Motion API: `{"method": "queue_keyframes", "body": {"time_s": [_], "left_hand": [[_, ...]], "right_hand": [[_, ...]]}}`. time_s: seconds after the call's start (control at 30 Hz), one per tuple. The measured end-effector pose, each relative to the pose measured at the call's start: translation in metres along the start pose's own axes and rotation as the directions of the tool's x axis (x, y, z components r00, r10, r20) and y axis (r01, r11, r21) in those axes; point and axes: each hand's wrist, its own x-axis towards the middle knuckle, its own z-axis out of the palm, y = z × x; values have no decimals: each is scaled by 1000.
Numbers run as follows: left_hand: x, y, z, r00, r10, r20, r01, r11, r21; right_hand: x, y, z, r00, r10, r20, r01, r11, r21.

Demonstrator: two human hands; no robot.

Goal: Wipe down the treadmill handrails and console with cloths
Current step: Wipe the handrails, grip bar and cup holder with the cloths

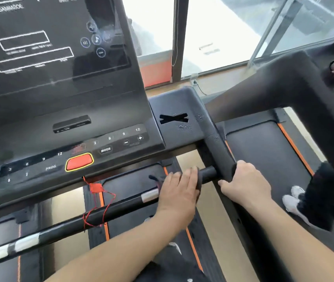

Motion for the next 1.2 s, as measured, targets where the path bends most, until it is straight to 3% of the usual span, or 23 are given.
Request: {"method": "queue_keyframes", "body": {"time_s": [0.17,0.3,0.37,0.5,0.6,0.67,0.77,0.87,0.93,1.0,1.1,1.2], "left_hand": [[62,22,-20,962,47,269,-29,997,-73],[63,13,-36,953,27,301,53,966,-254],[37,9,-29,977,46,210,-14,988,-151],[5,4,-9,974,72,213,-73,997,-1],[39,16,-21,965,67,253,-67,998,-8],[68,19,-38,934,139,328,-114,989,-97],[91,13,-51,874,92,477,21,974,-227],[65,32,-30,962,-37,271,49,998,-41],[32,44,-17,962,-157,223,162,987,-4],[14,47,-9,975,-162,153,159,987,27],[30,45,-19,972,-173,159,173,985,15],[67,32,-42,945,-143,296,210,955,-210]], "right_hand": [[6,3,-1,999,37,39,-40,997,59],[-2,12,6,999,10,-41,-5,995,103],[-7,16,12,994,-21,-105,33,994,105],[-12,18,21,976,-109,-187,120,992,50],[-11,18,19,975,-129,-183,142,988,58],[-8,21,15,980,-131,-151,146,985,95],[-7,23,10,983,-153,-102,164,981,103],[-5,26,8,980,-185,-77,190,980,63],[-5,29,6,976,-211,-60,213,977,18],[-5,30,5,969,-244,-46,242,969,-47],[0,29,3,968,-250,4,250,967,-40],[7,33,-3,962,-271,46,268,962,55]]}}
